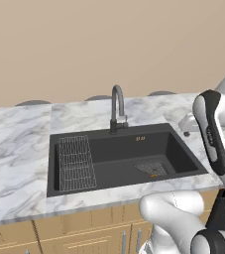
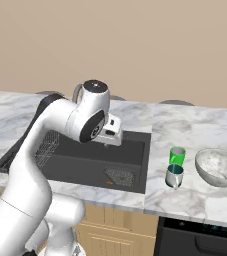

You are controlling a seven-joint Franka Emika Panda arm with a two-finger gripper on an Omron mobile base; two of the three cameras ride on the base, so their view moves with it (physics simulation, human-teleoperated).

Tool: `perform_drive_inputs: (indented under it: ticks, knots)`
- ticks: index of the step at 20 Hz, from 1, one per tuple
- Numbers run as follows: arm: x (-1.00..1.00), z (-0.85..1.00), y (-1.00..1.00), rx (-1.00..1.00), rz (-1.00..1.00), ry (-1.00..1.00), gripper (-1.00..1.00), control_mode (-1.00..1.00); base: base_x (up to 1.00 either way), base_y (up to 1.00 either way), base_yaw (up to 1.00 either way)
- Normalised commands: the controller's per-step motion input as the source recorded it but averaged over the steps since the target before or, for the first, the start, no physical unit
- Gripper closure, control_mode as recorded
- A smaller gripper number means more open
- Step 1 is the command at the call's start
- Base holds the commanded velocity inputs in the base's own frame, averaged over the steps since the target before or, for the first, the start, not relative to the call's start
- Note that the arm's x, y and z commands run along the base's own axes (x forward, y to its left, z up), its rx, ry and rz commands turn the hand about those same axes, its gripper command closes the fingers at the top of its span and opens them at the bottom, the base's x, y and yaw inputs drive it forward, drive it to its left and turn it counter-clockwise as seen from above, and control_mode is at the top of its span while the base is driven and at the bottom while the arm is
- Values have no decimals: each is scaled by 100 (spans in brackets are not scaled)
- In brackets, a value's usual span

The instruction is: Clear the mugs and bowl far away from the sink.

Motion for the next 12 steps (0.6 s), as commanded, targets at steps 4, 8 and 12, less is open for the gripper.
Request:
perform_drive_inputs:
  ticks: [4,8,12]
  knots:
    - [-26,-29,-97,0,0,2,-100,-100,0,0,0]
    - [-18,-31,-92,0,0,2,-100,-100,0,0,0]
    - [-4,-36,-77,0,0,6,-100,-100,0,0,0]
